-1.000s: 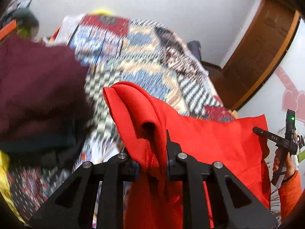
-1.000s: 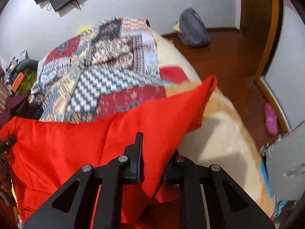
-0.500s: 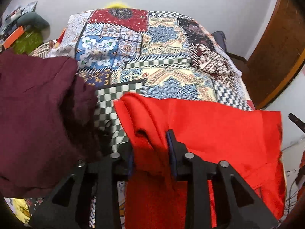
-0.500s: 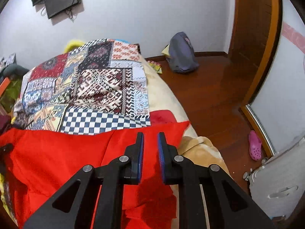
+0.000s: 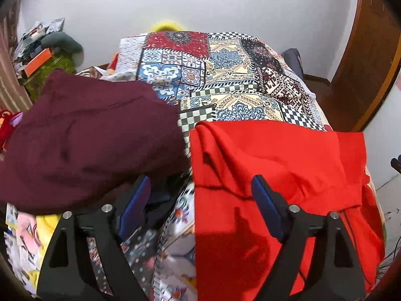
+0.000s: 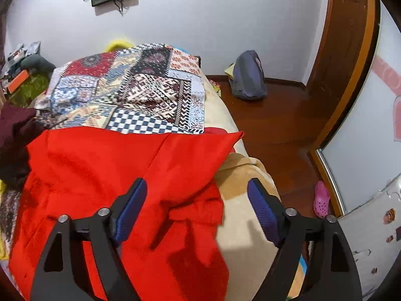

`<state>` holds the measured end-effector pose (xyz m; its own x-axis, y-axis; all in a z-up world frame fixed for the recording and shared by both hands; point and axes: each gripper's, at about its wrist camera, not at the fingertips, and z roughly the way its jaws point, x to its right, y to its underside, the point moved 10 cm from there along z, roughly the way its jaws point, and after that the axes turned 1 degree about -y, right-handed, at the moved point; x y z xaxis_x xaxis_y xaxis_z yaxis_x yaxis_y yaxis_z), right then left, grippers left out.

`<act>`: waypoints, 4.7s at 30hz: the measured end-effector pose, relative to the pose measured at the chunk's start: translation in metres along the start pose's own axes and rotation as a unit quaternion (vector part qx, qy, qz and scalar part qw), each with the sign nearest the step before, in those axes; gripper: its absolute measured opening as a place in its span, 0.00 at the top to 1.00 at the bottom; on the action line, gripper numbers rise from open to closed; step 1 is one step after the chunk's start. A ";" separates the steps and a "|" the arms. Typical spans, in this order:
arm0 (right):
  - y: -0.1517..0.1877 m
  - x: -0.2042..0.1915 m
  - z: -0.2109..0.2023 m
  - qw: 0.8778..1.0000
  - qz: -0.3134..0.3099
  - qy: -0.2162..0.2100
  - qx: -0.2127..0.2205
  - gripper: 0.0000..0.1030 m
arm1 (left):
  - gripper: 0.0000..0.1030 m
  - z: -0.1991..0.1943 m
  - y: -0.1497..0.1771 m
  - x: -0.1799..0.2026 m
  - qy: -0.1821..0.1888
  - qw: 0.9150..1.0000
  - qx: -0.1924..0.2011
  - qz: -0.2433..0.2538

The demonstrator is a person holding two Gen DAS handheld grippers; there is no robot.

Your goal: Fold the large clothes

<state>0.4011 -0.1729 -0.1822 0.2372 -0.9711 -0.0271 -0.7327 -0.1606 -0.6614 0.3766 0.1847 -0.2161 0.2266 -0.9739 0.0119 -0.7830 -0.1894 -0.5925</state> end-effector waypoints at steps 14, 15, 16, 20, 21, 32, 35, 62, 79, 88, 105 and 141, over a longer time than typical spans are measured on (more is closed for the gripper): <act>0.050 -0.003 -0.044 1.000 0.007 -0.019 -0.018 0.20 | 0.19 -0.041 0.102 -0.007 0.050 0.995 -0.083 0.009; 0.057 -0.002 -0.046 1.000 0.009 -0.020 -0.023 0.20 | 0.19 -0.041 0.113 -0.005 0.057 0.994 -0.093 0.010; 0.065 -0.001 -0.045 0.999 0.011 -0.021 -0.029 0.20 | 0.19 -0.040 0.121 -0.003 0.063 0.993 -0.100 0.009; 0.102 0.005 -0.037 0.998 0.027 -0.021 -0.060 0.20 | 0.19 -0.030 0.158 0.005 0.089 0.986 -0.139 0.000; 0.110 0.007 -0.036 0.997 0.032 -0.022 -0.068 0.20 | 0.19 -0.027 0.170 0.008 0.096 0.984 -0.152 -0.002; 0.179 0.031 -0.025 0.986 0.089 -0.035 -0.133 0.20 | 0.19 -0.015 0.218 0.032 0.168 0.964 -0.203 -0.042; 0.191 0.030 -0.021 0.984 0.098 -0.045 -0.140 0.29 | 0.19 -0.021 0.222 0.041 0.175 0.965 -0.190 -0.032; 0.030 -0.020 -0.028 0.994 0.012 -0.102 -0.035 0.93 | 0.97 -0.071 0.022 0.059 0.216 0.976 -0.003 -0.016; -0.069 0.016 0.119 0.989 0.136 -0.016 -0.046 0.64 | 0.93 0.114 -0.072 0.029 0.072 0.994 -0.059 -0.058; -0.063 -0.010 0.081 0.997 0.047 -0.054 -0.023 0.43 | 0.40 0.055 -0.092 0.043 0.053 0.998 0.036 -0.017; -0.021 -0.005 0.147 0.992 0.012 -0.065 -0.109 0.26 | 0.36 0.126 -0.004 0.106 0.076 0.989 -0.085 0.095; -0.009 -0.081 0.169 0.991 -0.042 -0.074 -0.101 0.22 | 0.21 0.126 0.019 0.111 0.085 0.988 -0.053 0.114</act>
<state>0.4957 -0.0629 -0.3006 0.3831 -0.9184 -0.0987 -0.8153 -0.2860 -0.5035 0.4602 0.0883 -0.3273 -0.0574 -0.9979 0.0285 -0.8606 0.0350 -0.5080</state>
